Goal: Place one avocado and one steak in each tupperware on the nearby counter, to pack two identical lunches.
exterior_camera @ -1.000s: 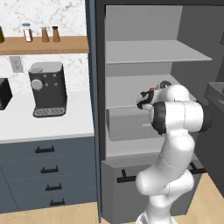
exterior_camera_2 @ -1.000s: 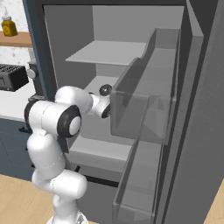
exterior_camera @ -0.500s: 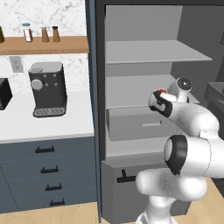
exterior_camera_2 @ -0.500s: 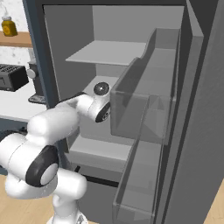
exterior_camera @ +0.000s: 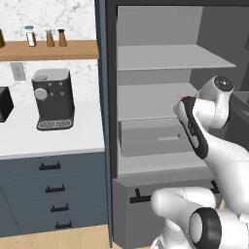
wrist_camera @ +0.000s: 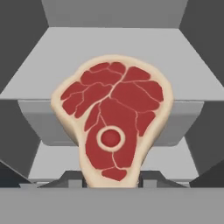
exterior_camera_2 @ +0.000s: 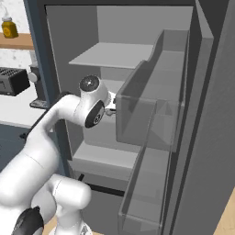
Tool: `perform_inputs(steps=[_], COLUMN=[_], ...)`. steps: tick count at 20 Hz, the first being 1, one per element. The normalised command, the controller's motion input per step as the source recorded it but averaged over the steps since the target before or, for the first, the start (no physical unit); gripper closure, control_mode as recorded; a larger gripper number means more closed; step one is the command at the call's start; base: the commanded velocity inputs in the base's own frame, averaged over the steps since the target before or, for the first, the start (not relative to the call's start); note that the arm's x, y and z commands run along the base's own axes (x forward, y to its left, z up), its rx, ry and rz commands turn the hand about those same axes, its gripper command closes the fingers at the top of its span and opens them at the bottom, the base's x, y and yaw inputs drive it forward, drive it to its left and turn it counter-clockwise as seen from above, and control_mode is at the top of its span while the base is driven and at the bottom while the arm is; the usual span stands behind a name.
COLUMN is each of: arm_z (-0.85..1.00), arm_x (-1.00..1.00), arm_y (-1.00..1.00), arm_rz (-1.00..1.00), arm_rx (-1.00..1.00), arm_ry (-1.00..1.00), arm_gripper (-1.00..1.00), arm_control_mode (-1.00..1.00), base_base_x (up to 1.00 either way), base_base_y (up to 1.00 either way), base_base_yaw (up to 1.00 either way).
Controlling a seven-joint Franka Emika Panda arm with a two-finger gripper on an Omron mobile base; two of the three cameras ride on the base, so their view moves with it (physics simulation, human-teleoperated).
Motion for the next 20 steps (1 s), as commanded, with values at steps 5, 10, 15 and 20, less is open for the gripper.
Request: perform_inputs(steps=[5, 10, 15, 20], arm_z=[0.28, 0.57, 0.73, 0.72], arm_x=[-1.0, -1.0, -0.99, -0.89], arm_y=[0.53, 0.15, 0.0, 0.0], arm_rz=[0.03, 0.0, 0.0, 0.01], arm_rx=[-0.05, 0.0, 0.0, 0.0], arm_ry=[-0.09, -0.1, 0.0, 0.0], arm_gripper=[1.0, 1.0, 1.0, 1.0], arm_control_mode=[-1.0, -1.0, -1.0, -1.0], base_base_x=[0.0, 0.0, 0.0, 0.0], base_base_y=[0.0, 0.0, 0.0, 0.0], base_base_yaw=[0.0, 0.0, 0.0, 0.0])
